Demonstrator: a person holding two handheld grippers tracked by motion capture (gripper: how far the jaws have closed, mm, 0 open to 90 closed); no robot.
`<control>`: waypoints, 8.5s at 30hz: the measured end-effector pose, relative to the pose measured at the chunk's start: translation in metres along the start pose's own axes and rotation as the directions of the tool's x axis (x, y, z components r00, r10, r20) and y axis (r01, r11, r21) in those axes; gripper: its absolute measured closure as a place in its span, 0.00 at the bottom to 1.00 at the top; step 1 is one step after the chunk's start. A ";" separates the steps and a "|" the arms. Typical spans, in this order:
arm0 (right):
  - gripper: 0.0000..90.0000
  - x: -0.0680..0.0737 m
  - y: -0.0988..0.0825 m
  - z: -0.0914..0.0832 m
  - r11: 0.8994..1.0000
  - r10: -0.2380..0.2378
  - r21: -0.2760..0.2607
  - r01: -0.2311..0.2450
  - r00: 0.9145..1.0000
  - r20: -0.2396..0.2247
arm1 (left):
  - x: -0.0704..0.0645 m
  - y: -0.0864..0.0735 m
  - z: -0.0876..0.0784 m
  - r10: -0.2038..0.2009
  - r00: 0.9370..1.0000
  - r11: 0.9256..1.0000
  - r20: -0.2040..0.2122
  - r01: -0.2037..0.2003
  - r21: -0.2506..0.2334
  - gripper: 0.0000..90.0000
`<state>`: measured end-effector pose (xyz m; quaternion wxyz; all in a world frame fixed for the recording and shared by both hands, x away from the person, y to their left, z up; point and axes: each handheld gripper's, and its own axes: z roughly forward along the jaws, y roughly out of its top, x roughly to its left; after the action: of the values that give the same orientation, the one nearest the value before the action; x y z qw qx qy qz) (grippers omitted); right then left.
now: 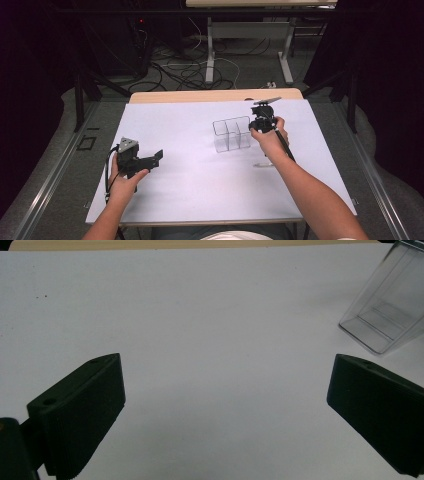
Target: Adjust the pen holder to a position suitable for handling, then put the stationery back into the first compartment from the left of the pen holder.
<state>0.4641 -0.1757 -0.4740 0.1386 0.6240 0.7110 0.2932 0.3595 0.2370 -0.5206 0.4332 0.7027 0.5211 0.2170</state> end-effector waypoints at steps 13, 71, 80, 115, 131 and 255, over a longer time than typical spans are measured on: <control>0.96 0.000 -0.029 -0.017 1.000 -0.002 0.013 0.003 0.998 -0.066 | -0.002 0.000 0.001 0.002 1.000 1.000 -0.003 -0.002 0.006 0.03; 0.47 -0.007 -0.028 -0.076 0.972 -0.189 -0.200 0.122 0.911 -0.367 | 0.001 0.000 -0.001 -0.006 1.000 1.000 -0.018 0.006 0.008 0.03; 0.42 -0.020 -0.029 -0.078 0.958 -0.239 -0.227 0.174 0.922 -0.303 | 0.003 -0.001 -0.004 -0.006 1.000 1.000 -0.026 0.006 0.002 0.03; 0.11 -0.045 -0.037 -0.074 0.492 -0.869 -0.038 0.870 0.487 -0.084 | 0.002 -0.005 -0.007 0.029 0.999 1.000 -0.027 -0.029 0.011 0.00; 0.40 -0.045 -0.046 -0.049 0.284 -0.939 0.072 0.956 0.292 -0.181 | -0.001 -0.005 -0.009 0.050 0.998 0.999 -0.023 -0.051 -0.010 0.00; 0.89 -0.003 -0.024 -0.061 0.669 -0.744 -0.163 0.726 0.648 -0.167 | -0.004 -0.006 -0.006 0.087 0.995 0.996 -0.043 -0.086 0.018 0.00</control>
<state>0.4104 -0.1943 -0.4405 0.1913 0.2399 0.9008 0.3072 0.3497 0.2359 -0.5219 0.4061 0.7233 0.5011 0.2465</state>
